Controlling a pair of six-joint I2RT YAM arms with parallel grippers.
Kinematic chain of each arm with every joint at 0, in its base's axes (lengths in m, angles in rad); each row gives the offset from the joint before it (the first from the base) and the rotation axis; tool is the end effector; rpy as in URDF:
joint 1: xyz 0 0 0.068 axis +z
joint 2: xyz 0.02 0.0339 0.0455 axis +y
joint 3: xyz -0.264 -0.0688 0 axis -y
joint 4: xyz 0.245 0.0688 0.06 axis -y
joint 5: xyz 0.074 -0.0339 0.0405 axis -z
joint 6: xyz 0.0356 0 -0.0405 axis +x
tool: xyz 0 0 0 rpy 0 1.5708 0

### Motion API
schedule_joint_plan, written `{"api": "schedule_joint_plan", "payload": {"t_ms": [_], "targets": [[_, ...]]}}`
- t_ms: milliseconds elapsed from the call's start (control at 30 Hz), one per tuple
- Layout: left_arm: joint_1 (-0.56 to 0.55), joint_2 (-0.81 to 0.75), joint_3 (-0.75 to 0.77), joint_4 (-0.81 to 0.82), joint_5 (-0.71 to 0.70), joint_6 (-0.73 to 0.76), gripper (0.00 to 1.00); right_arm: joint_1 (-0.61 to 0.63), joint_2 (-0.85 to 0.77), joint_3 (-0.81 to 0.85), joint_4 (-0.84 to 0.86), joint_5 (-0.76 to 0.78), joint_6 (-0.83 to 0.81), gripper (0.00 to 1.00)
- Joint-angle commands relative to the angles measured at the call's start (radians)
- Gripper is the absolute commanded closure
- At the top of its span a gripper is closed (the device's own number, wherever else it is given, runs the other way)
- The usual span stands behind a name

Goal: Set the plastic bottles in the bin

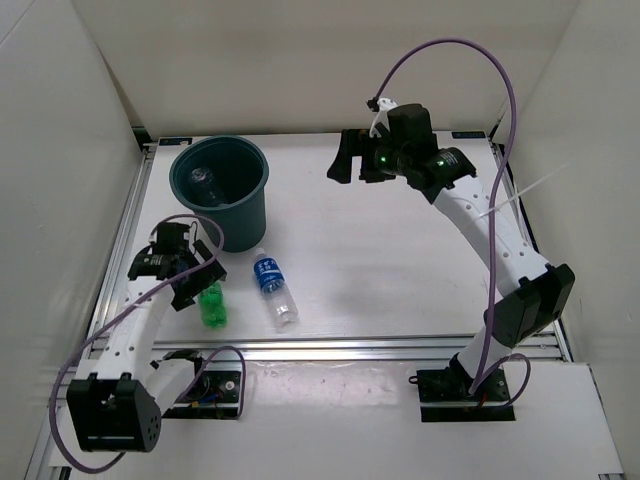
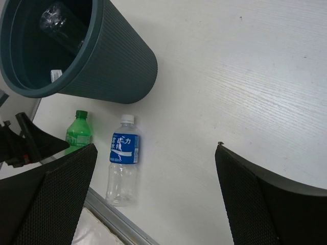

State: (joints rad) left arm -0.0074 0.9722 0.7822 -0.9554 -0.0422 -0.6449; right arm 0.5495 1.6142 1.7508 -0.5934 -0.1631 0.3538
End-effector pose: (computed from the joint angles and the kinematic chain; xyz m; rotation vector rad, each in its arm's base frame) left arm 0.1684 0.0003 0.2444 -0.8649 2.5812 -0.1339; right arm 0.3073 0.1950 0.4219 -0.3112 2.0772 0.7244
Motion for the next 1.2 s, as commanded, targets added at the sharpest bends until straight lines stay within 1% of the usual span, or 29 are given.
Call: {"api": "schedule_joint_plan", "payload": {"t_ms": [0,67,300,367,400,433,467,500,533,567,633,700,733,767,800,833,867,900,933,967,1000,1067,1100,1167], "targets": [[-0.020,0.061,-0.011,0.040,-0.047,-0.024,0.00,-0.011,-0.016,0.032,-0.016,-0.039,-0.024,0.00],[-0.020,0.089,-0.011,0.040,-0.068,-0.033,0.00,-0.011,-0.016,0.032,-0.016,-0.039,-0.024,0.00],[-0.040,0.215,-0.040,0.058,-0.068,-0.079,0.00,-0.042,-0.025,0.022,-0.016,-0.072,-0.024,0.00],[-0.049,0.258,-0.040,0.058,-0.058,-0.079,0.15,-0.062,-0.036,-0.002,-0.016,-0.084,-0.024,0.00],[-0.049,0.269,-0.040,0.067,-0.058,-0.079,0.25,-0.062,-0.036,-0.002,-0.025,-0.084,-0.024,0.00],[-0.049,0.269,-0.040,0.067,-0.058,-0.088,0.30,-0.072,-0.048,-0.017,-0.025,-0.084,-0.024,0.00],[-0.049,0.279,-0.040,0.067,-0.058,-0.088,0.32,-0.072,-0.048,-0.031,-0.025,-0.095,-0.024,0.00],[-0.049,0.280,-0.049,0.067,-0.058,-0.099,0.40,-0.083,-0.048,-0.031,-0.025,-0.095,-0.024,0.00],[-0.049,0.270,-0.049,0.067,-0.070,-0.099,0.42,-0.083,-0.048,-0.031,-0.025,-0.095,-0.024,0.00],[-0.049,0.249,-0.040,0.052,-0.070,-0.113,0.42,-0.083,-0.048,-0.040,-0.025,-0.095,-0.024,0.00],[-0.059,0.215,-0.020,0.023,-0.109,-0.143,0.50,-0.083,-0.048,-0.040,-0.025,-0.095,-0.024,0.00],[-0.059,0.151,0.052,-0.058,-0.140,-0.182,0.50,-0.083,-0.048,-0.040,-0.025,-0.095,-0.024,0.00],[-0.059,0.128,0.092,-0.092,-0.178,-0.194,0.50,-0.083,-0.048,-0.040,-0.025,-0.095,-0.024,0.00],[-0.059,0.106,0.192,-0.126,-0.203,-0.205,0.48,-0.083,-0.048,-0.040,-0.025,-0.104,-0.024,0.00],[-0.059,0.067,0.251,-0.161,-0.235,-0.237,0.51,-0.083,-0.048,-0.053,-0.025,-0.104,-0.024,0.00],[-0.069,0.048,0.311,-0.186,-0.289,-0.237,0.55,-0.083,-0.057,-0.062,-0.025,-0.104,-0.024,0.00],[-0.069,0.031,0.365,-0.186,-0.304,-0.237,0.56,-0.083,-0.057,-0.062,-0.025,-0.104,-0.024,0.00],[-0.069,0.019,0.465,-0.159,-0.314,-0.237,0.56,-0.083,-0.057,-0.071,-0.025,-0.104,-0.024,0.00],[-0.069,0.019,0.512,-0.126,-0.314,-0.222,0.55,-0.083,-0.057,-0.071,-0.025,-0.104,-0.024,0.00],[-0.069,0.019,0.555,-0.044,-0.314,-0.204,0.54,-0.083,-0.057,-0.071,-0.025,-0.117,-0.024,0.00],[-0.069,0.058,0.640,-0.007,-0.299,-0.190,0.54,-0.083,-0.047,-0.071,-0.025,-0.131,-0.024,0.00],[-0.069,0.130,0.740,0.038,-0.253,-0.144,0.54,-0.083,-0.027,-0.062,-0.025,-0.141,-0.024,0.00],[-0.081,0.217,0.840,0.050,-0.242,-0.131,0.54,-0.083,-0.027,-0.050,-0.025,-0.141,-0.024,0.00],[-0.095,0.305,0.923,0.059,-0.204,-0.093,0.46,-0.083,-0.016,-0.037,-0.025,-0.150,-0.024,0.00]]}}
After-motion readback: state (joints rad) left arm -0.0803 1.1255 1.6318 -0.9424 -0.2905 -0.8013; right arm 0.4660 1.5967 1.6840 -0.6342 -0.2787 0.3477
